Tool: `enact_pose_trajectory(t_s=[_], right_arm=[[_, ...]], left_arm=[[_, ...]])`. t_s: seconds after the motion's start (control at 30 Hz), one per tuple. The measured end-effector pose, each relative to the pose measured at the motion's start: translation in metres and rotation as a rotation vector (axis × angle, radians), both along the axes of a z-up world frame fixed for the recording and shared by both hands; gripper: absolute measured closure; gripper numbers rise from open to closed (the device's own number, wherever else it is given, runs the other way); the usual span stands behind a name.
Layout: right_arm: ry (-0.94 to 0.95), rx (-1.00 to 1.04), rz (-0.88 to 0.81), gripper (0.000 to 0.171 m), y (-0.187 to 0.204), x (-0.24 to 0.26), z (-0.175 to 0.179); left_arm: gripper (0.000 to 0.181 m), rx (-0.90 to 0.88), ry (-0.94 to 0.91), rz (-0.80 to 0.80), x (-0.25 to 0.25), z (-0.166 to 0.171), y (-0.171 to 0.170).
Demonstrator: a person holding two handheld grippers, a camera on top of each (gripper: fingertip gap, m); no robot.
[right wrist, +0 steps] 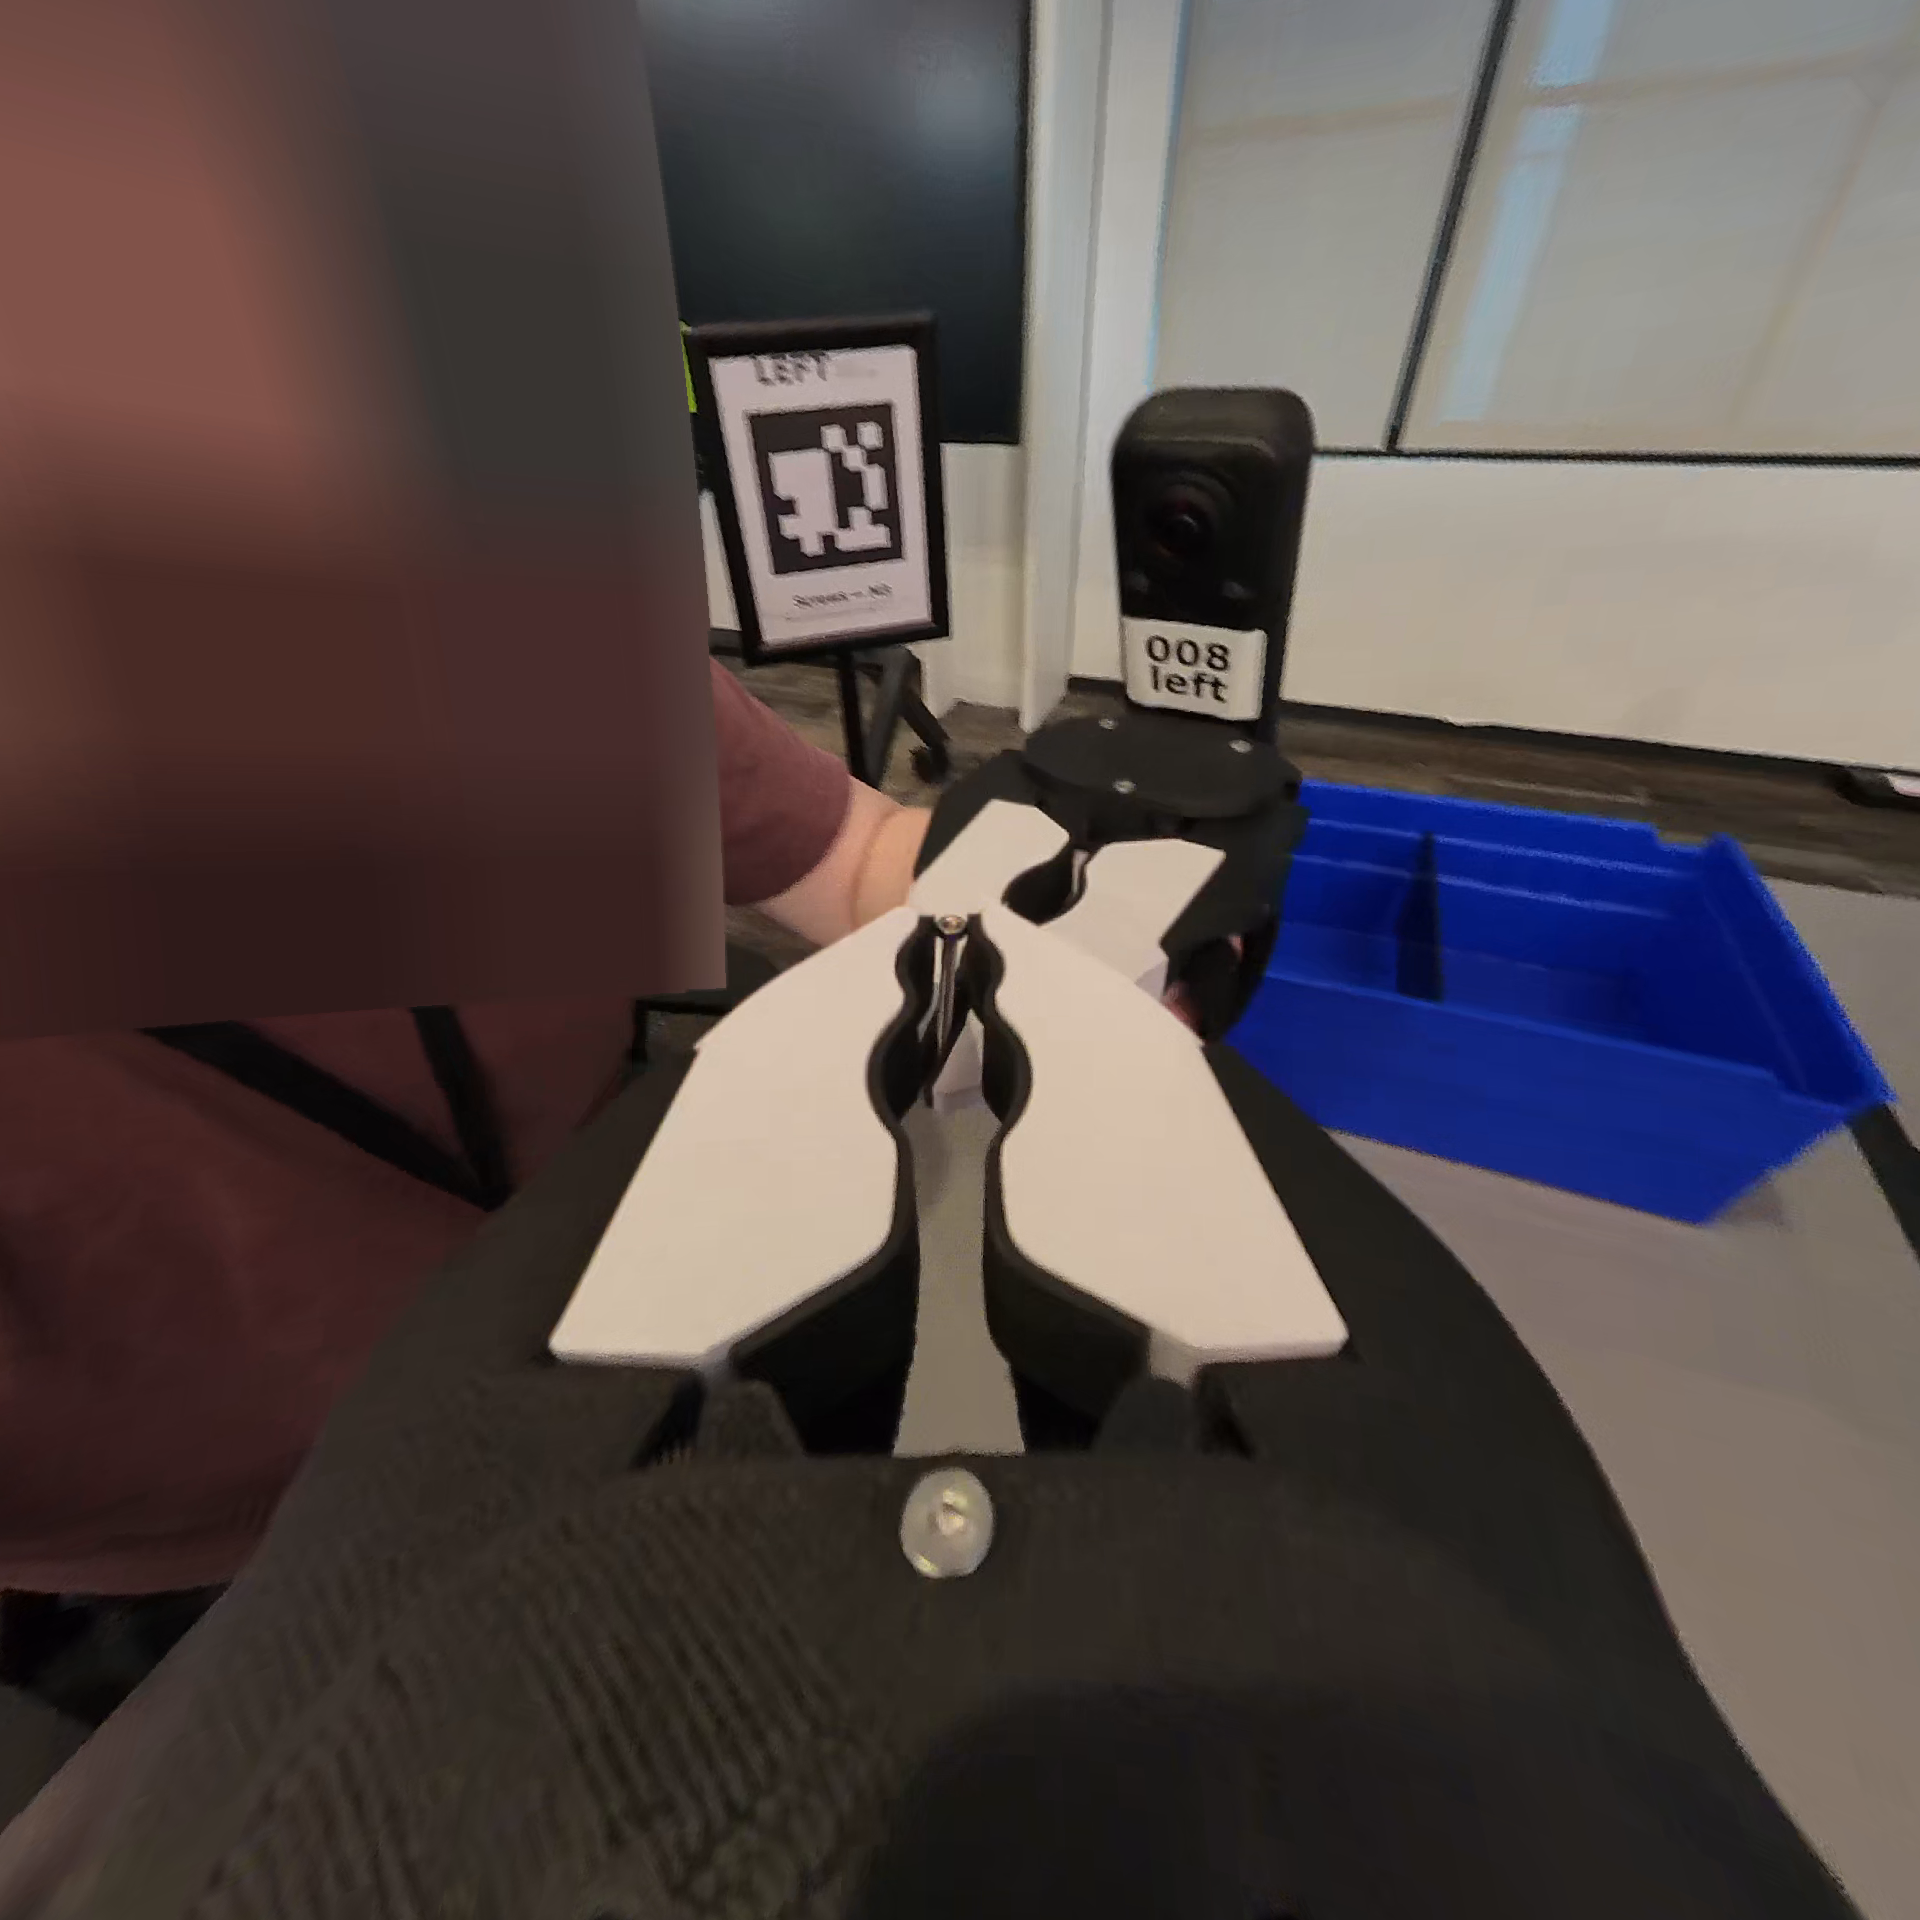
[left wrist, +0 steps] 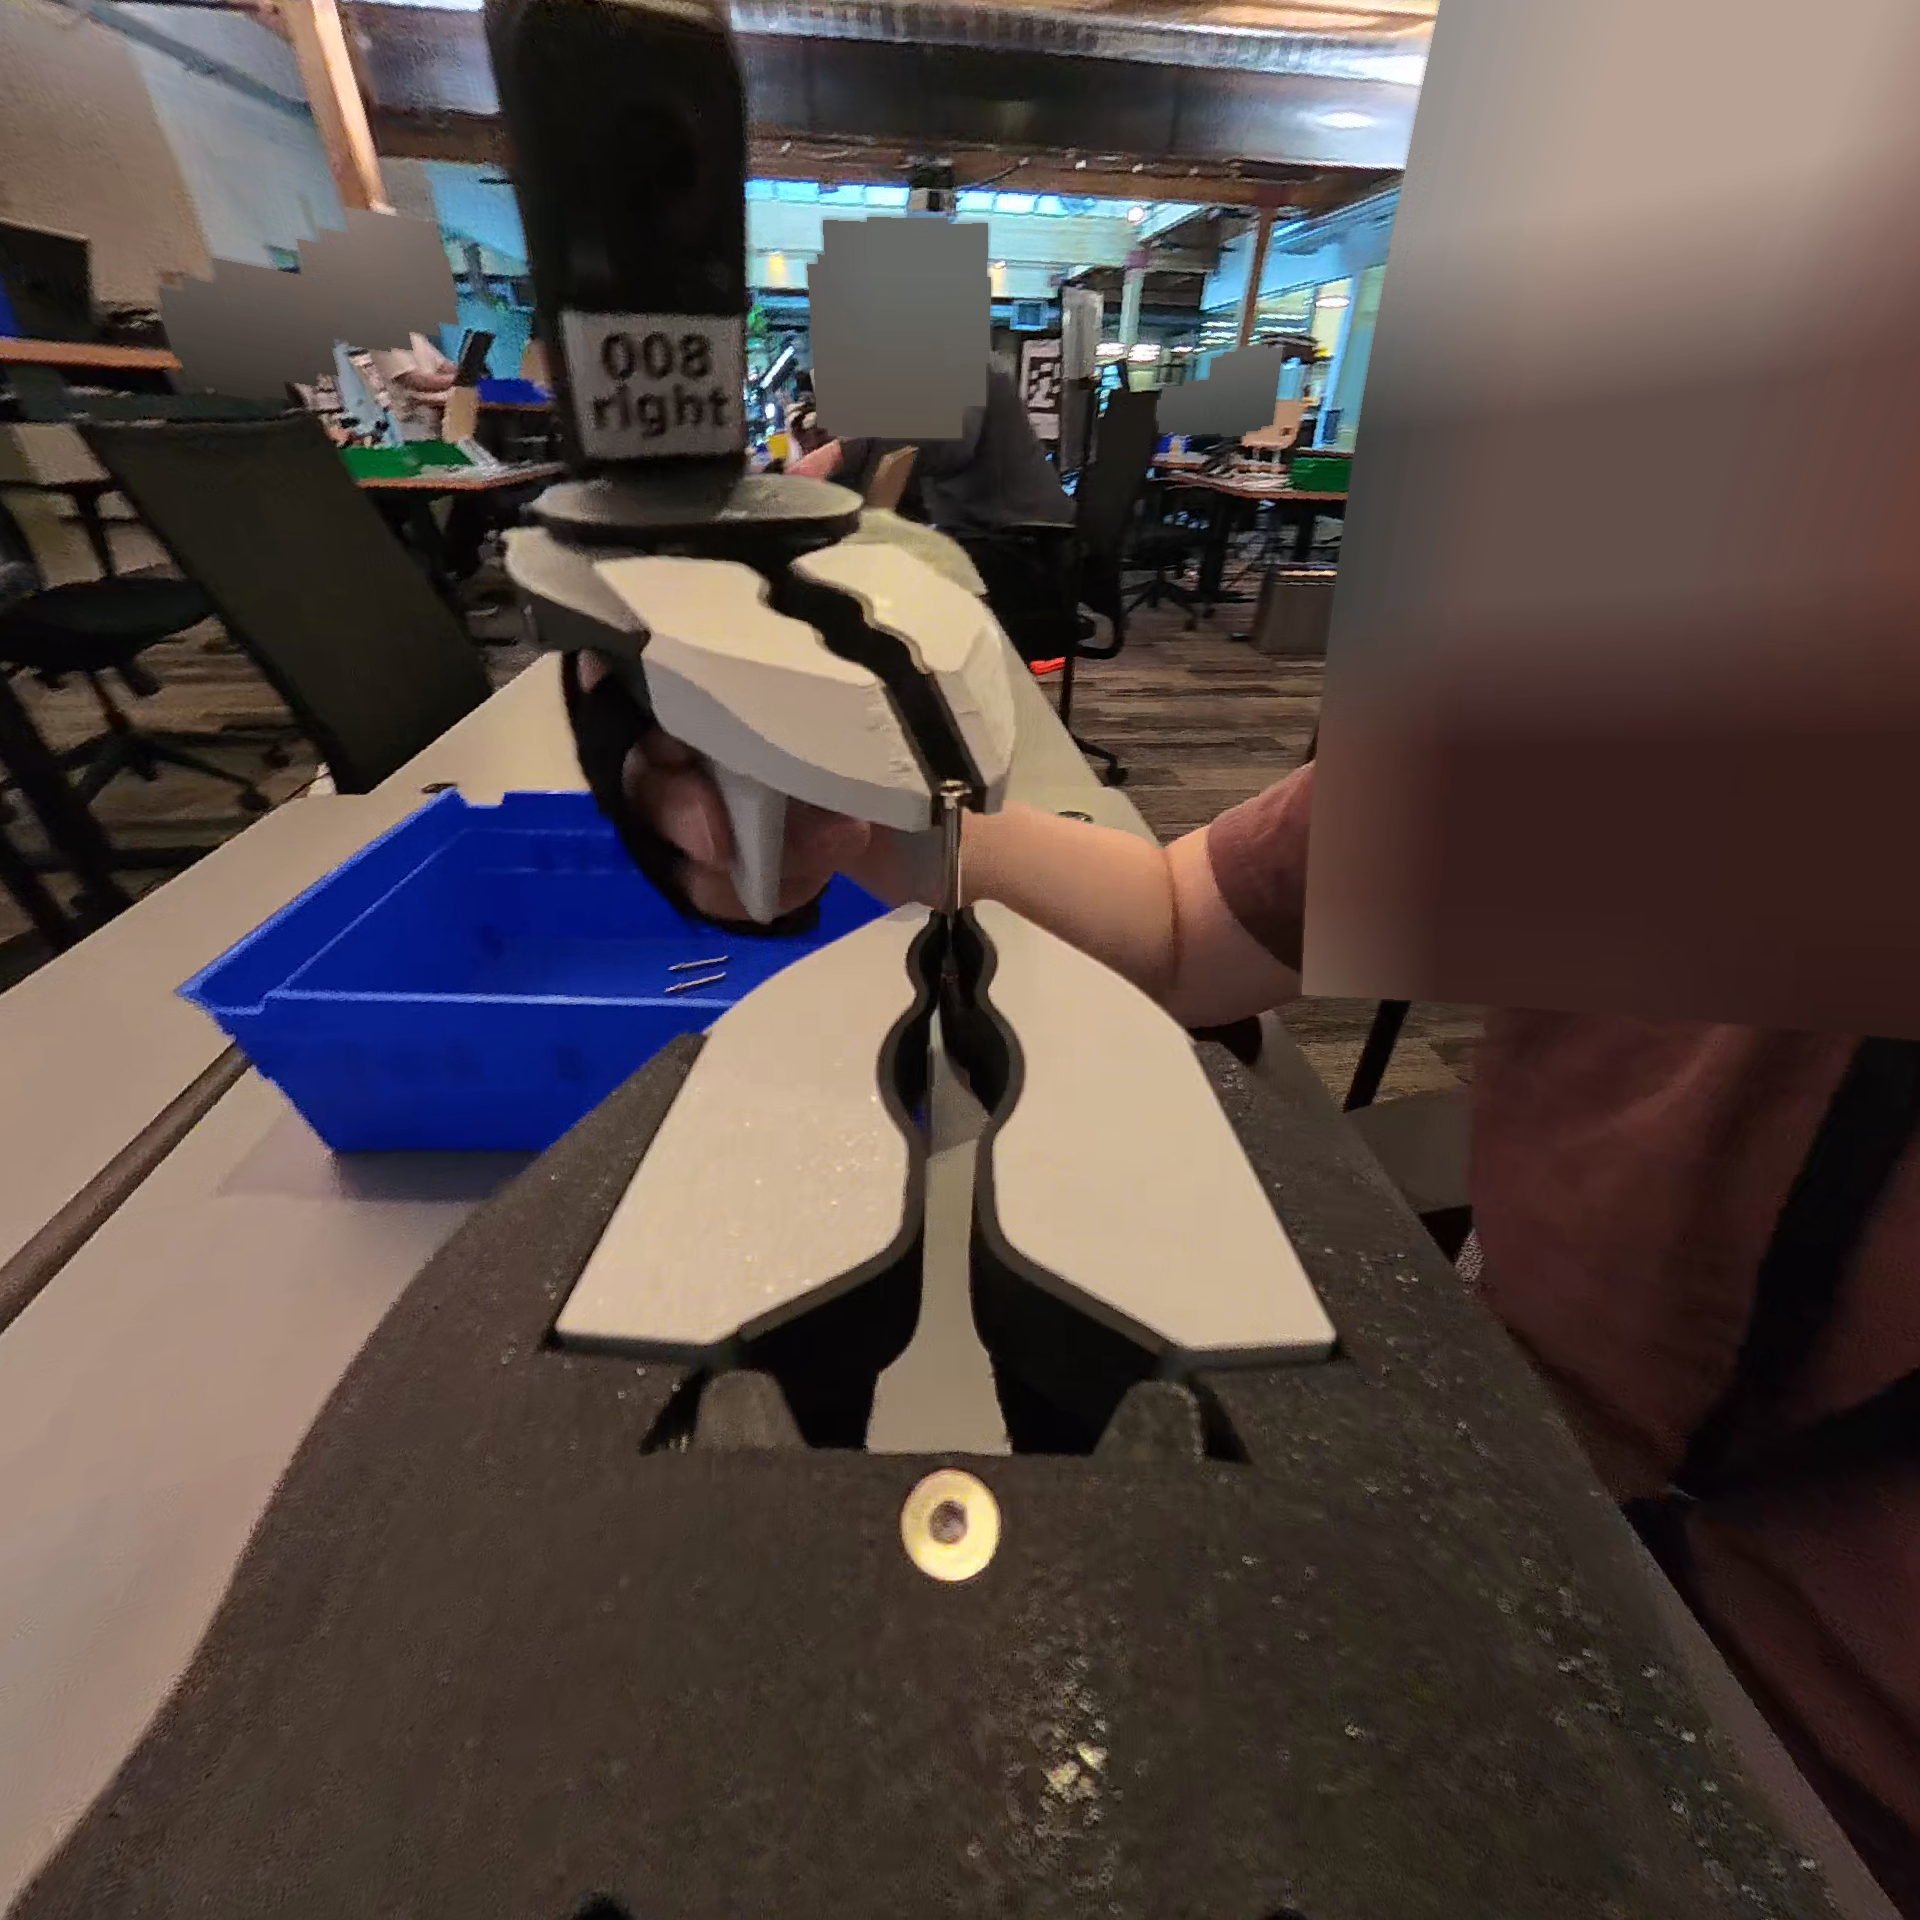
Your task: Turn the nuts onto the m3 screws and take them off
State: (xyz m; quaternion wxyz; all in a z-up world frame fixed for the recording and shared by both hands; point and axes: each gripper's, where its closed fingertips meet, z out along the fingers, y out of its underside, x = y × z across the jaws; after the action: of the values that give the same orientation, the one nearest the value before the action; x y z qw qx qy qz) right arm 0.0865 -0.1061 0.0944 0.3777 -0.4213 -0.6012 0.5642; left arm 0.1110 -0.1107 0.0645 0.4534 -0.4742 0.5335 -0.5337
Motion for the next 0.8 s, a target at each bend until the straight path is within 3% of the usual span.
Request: enact_pose_trajectory(t_s=[0.43, 0.8], right_arm=[[-0.09, 0.059, -0.15, 0.165, 0.021, 0.005, -0.008], [-0.121, -0.08, -0.497, 0.165, 0.067, -0.014, -0.011]], left_arm=[[0.18, -0.032, 0.055, 0.113, -0.001, -0.008, 0.022], [0.18, 0.008, 0.113, 0.454, -0.019, -0.011, 0.072]])
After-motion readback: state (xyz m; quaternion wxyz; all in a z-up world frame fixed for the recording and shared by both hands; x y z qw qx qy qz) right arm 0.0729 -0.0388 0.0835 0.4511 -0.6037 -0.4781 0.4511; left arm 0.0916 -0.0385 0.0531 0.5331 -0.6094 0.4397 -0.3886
